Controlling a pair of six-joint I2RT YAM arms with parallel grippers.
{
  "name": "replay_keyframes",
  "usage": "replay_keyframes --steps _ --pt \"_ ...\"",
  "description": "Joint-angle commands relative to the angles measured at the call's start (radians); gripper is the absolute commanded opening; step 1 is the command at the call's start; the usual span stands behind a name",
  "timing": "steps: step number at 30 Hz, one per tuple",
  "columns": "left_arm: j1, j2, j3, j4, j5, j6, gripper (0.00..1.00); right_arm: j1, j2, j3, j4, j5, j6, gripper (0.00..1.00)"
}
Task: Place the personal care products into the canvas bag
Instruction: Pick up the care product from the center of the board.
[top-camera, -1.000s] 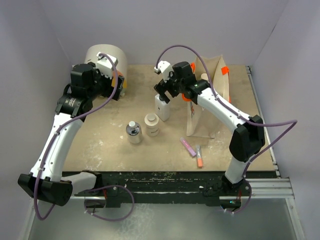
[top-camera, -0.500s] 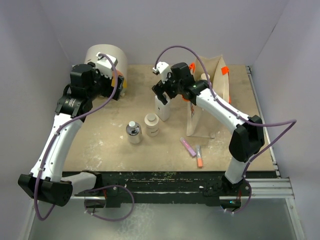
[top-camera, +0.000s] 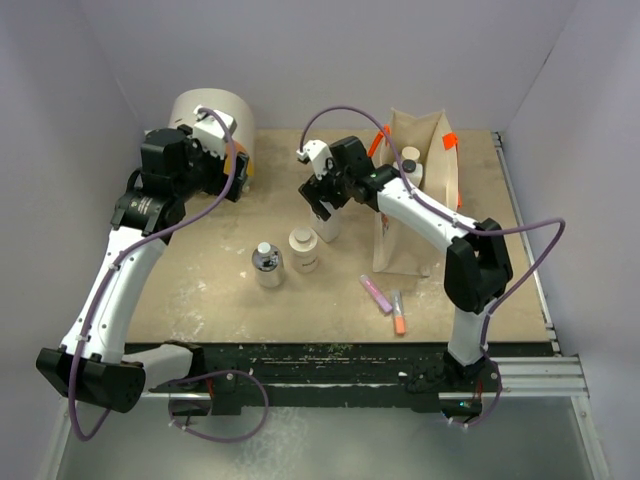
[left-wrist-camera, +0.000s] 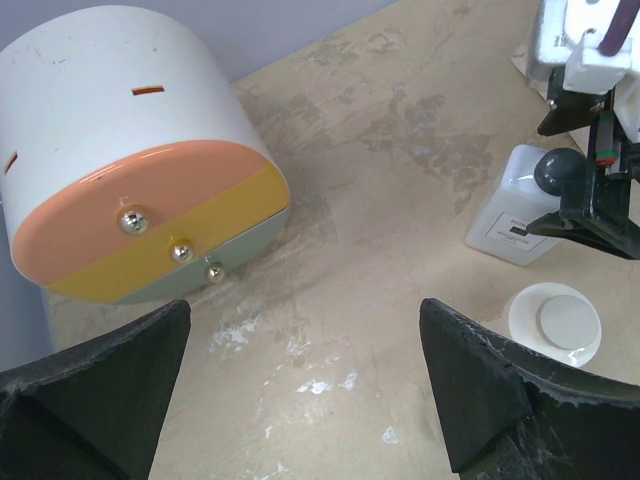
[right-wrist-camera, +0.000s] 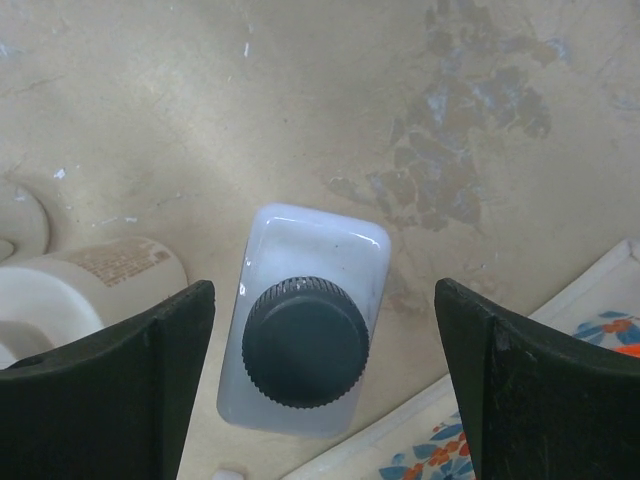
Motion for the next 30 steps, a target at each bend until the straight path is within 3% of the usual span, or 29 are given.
replay_keyframes --steps 1,13,30 --pt "0.010 -0.027 -0.001 0.056 0.021 0.008 0.99 0.005 -0.008 0.049 -0.011 -0.036 0.015 0.90" --pt "0.015 -0.043 -0.006 0.063 0.001 0.017 0.99 0.005 0.013 0.052 -0.036 -0.082 0.027 0.70" --pt "0.015 -0.075 -0.034 0.075 0.008 0.037 0.99 0.004 -0.009 0.118 -0.102 -0.113 -0.043 0.00"
